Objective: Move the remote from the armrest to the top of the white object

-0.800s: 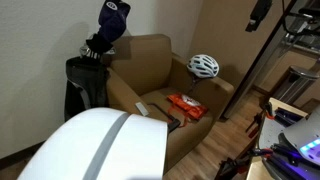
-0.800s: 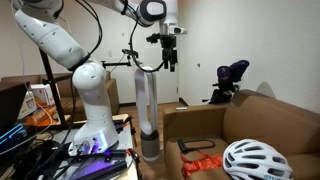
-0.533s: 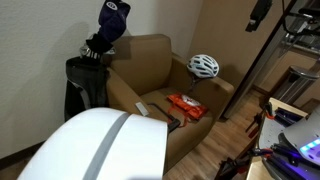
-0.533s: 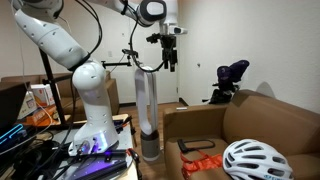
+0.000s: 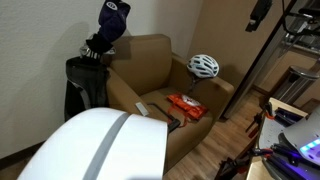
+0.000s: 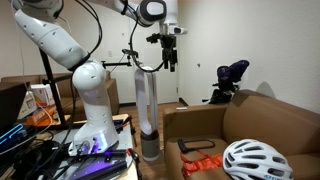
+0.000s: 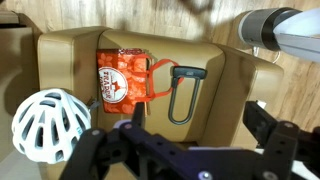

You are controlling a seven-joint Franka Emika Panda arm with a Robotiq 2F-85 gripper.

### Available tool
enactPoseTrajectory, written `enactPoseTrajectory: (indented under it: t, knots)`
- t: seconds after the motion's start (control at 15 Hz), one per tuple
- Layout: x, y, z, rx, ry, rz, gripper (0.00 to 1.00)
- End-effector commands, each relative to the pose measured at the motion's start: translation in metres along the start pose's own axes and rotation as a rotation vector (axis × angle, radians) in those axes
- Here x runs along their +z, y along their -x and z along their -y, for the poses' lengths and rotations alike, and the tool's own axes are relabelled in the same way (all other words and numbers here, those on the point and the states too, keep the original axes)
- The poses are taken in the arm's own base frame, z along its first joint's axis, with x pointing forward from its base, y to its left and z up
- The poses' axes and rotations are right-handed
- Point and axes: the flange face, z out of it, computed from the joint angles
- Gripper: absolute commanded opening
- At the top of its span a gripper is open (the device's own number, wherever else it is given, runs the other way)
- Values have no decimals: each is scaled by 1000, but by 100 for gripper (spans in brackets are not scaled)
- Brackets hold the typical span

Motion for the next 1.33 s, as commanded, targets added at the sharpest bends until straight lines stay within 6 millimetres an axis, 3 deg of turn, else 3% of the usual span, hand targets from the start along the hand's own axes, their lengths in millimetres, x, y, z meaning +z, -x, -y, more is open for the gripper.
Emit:
enactPoseTrajectory:
  t: [0.0,0.2,0.4,0.6,1.0,1.13,1.27]
  knots:
    - [-1,0,0,0,0,1,100]
    - [4,-14,6,12,-37,-54,100]
    - [10,-32,25,22,-52,-112,100]
    - [31,-53,57,1,-76,-121,100]
    - [84,-95,149,-18,-91,-70,100]
    - [99,-110,168,15,-95,-68,100]
    - [93,-122,165,18,-155,-122,100]
